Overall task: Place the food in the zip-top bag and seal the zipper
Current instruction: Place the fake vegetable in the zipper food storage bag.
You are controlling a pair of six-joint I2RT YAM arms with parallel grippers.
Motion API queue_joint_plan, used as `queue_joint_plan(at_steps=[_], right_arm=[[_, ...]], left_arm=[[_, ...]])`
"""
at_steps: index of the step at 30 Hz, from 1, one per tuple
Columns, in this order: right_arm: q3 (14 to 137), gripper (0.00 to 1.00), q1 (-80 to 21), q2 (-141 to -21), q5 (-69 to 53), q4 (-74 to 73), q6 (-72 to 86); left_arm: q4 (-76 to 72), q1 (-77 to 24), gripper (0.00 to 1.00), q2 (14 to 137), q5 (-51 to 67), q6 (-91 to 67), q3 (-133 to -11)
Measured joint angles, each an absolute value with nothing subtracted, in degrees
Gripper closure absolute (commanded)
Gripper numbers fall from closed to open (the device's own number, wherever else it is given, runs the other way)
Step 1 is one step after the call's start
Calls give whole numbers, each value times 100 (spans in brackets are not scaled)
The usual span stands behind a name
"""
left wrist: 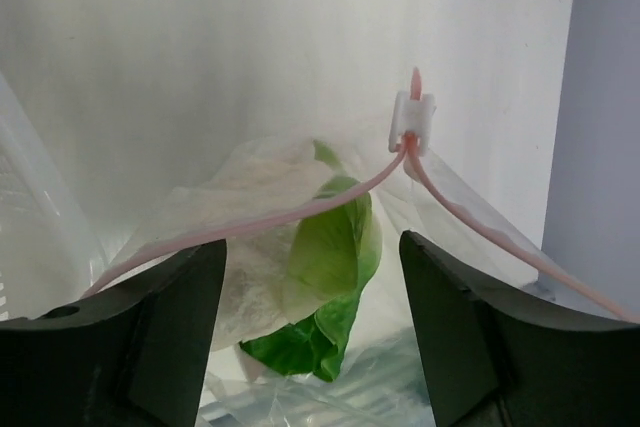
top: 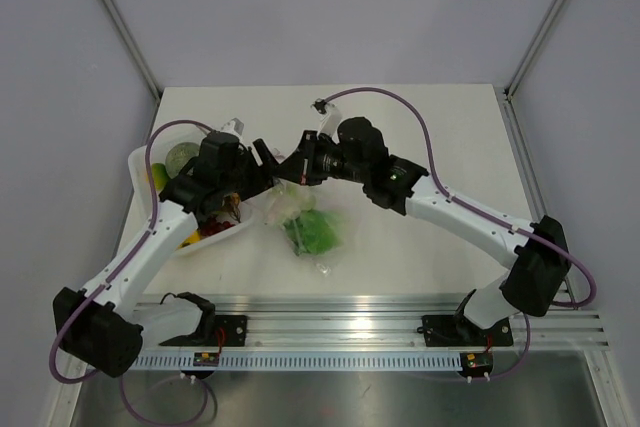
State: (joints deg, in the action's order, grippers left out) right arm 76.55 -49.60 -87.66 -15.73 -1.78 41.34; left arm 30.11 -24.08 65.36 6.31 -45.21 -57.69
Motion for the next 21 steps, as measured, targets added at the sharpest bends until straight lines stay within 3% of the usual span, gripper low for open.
queue_joint_plan(at_steps=[6, 10, 15, 18, 21], right_arm=[[7660, 100, -5043, -8512, -1417, -379, 4012], [7660, 100, -5004, -8493, -1149, -502, 3979], [7653, 100, -4984, -8493, -928, -646, 3964], [7638, 100, -4982, -8493, -843, -659, 3964], [7607, 100, -4980, -8493, -790, -687, 3964]], left_arm=[[3321, -2397, 30, 6184, 1214, -3896, -5859], [3730, -2397, 38, 6036, 1382, -3428, -6226], [3938, -2397, 65, 5815, 1500, -3118, -6436], [3935, -2397, 86, 5771, 1614, -3076, -6445], [3948, -2397, 93, 5754, 1688, -3024, -6466]])
